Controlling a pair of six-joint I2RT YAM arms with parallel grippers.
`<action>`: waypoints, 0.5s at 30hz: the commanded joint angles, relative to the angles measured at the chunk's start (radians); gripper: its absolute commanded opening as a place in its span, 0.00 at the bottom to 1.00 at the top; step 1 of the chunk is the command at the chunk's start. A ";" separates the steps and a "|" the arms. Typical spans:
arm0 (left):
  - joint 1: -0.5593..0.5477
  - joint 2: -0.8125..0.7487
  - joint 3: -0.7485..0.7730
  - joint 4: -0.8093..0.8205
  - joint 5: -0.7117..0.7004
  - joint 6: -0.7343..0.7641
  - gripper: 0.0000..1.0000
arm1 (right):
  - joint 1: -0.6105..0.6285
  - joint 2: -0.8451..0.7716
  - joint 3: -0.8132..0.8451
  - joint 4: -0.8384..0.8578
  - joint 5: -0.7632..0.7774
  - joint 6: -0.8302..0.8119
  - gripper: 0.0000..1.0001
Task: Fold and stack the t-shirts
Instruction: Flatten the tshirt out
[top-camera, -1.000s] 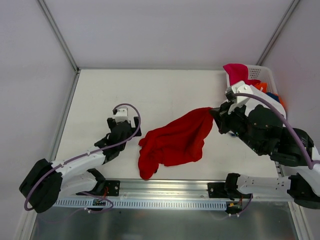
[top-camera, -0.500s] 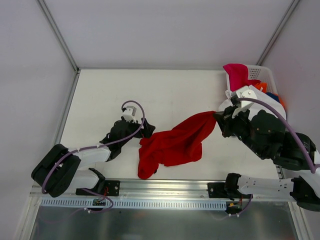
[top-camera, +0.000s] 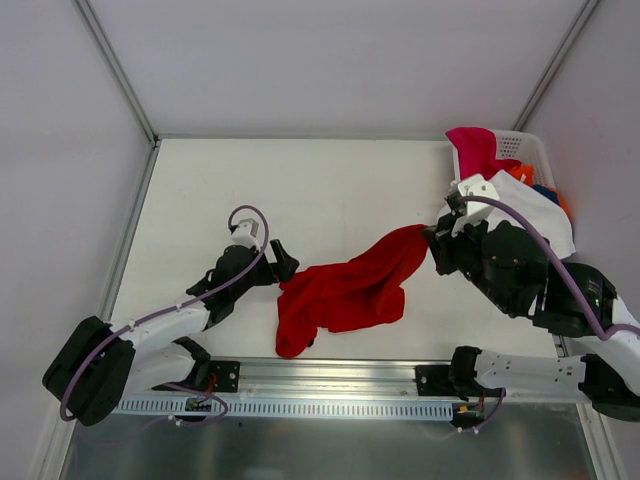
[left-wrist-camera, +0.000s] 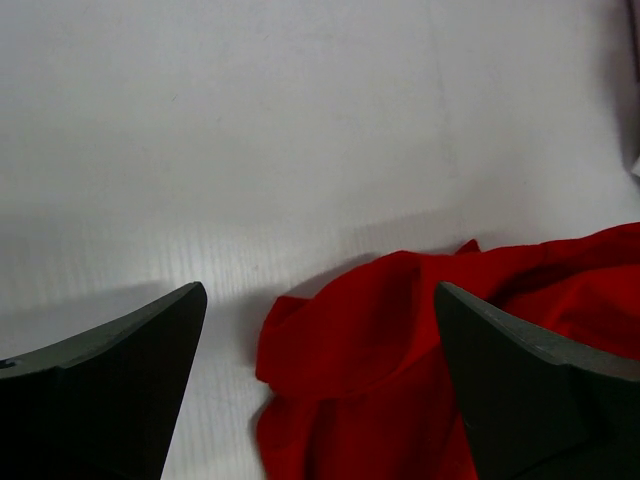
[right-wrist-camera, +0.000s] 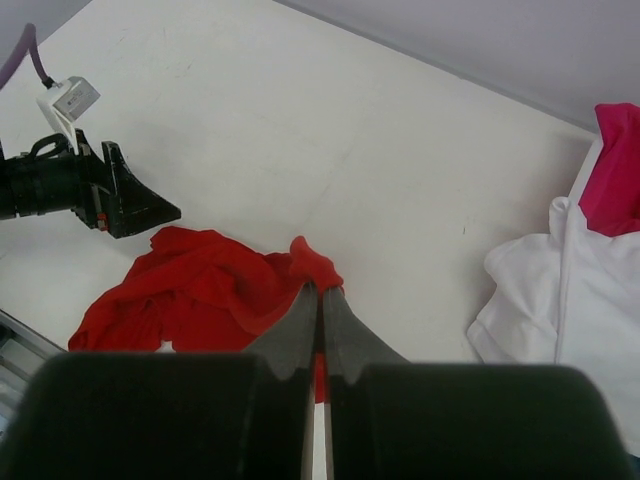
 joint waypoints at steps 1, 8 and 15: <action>-0.002 0.036 -0.033 -0.085 -0.059 -0.108 0.99 | 0.004 0.003 -0.003 0.016 0.024 0.030 0.01; -0.084 0.090 -0.079 -0.065 -0.093 -0.240 0.98 | 0.004 -0.003 -0.031 0.016 0.027 0.058 0.01; -0.206 0.074 -0.066 -0.079 -0.158 -0.329 0.96 | 0.004 0.002 -0.041 0.002 0.027 0.081 0.00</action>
